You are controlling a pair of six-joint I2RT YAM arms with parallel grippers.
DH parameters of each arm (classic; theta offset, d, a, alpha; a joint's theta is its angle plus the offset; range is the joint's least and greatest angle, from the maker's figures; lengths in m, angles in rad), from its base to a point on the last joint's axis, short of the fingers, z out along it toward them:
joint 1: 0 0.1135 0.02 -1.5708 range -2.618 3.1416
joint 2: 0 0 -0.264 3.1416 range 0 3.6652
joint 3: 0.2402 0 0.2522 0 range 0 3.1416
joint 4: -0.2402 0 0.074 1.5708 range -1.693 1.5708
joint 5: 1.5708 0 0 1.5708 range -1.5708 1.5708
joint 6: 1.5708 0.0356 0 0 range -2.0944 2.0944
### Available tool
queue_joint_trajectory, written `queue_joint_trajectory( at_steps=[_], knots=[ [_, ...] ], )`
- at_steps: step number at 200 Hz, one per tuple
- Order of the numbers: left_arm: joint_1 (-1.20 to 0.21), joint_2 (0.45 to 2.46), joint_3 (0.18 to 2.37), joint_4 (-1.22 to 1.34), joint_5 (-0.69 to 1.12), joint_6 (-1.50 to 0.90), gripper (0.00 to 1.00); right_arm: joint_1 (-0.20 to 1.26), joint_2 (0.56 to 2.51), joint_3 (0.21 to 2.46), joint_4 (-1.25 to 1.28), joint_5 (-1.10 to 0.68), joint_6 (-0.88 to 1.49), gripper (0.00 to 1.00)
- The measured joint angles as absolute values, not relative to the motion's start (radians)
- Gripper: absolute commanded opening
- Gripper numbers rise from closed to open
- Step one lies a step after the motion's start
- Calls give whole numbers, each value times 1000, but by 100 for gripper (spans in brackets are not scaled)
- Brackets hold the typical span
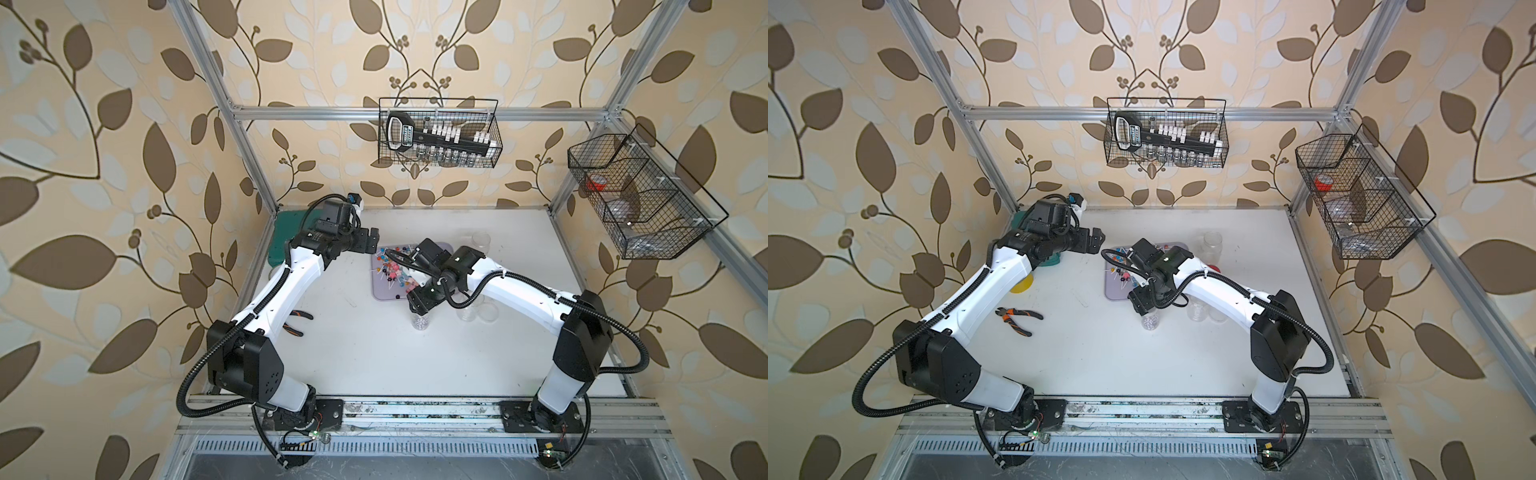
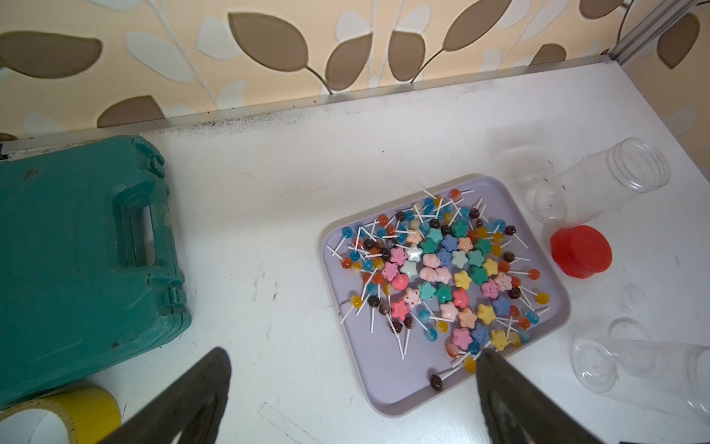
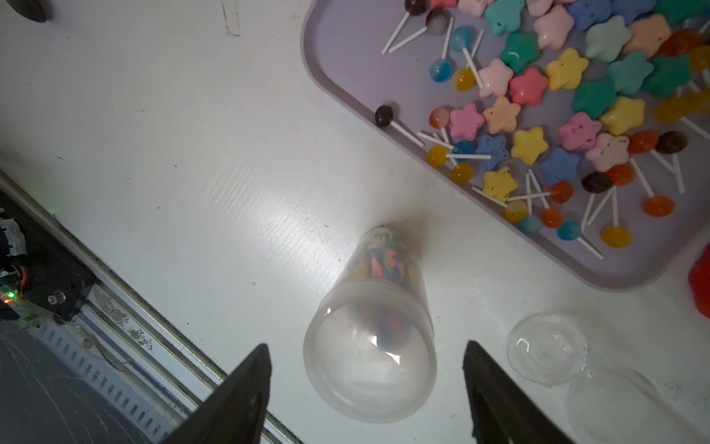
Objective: Pour the candies out of the jar
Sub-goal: Pick up the jar from the center of the board.
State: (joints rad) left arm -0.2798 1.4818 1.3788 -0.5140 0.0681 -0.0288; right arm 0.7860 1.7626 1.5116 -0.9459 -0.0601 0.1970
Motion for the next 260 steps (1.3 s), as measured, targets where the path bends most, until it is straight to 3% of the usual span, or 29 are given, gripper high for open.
queue_joint_trajectory(
  at_steps=[72, 118, 159, 212, 260],
  knots=[
    [-273, 1483, 1379, -514, 74, -31, 99, 786, 1775, 1470, -941, -59, 193, 74],
    [-273, 1486, 1379, -514, 78, -33, 99, 786, 1784, 1452, -937, -59, 186, 51],
    [-266, 1501, 1379, -514, 107, -33, 99, 786, 1784, 1453, -931, -59, 182, 44],
    [-262, 1504, 1379, -514, 239, 17, 99, 769, 1778, 1486, -961, -133, 170, 37],
    [-260, 1494, 1378, -536, 427, 141, 99, 631, 1704, 1559, -1003, -290, 140, 34]
  ],
)
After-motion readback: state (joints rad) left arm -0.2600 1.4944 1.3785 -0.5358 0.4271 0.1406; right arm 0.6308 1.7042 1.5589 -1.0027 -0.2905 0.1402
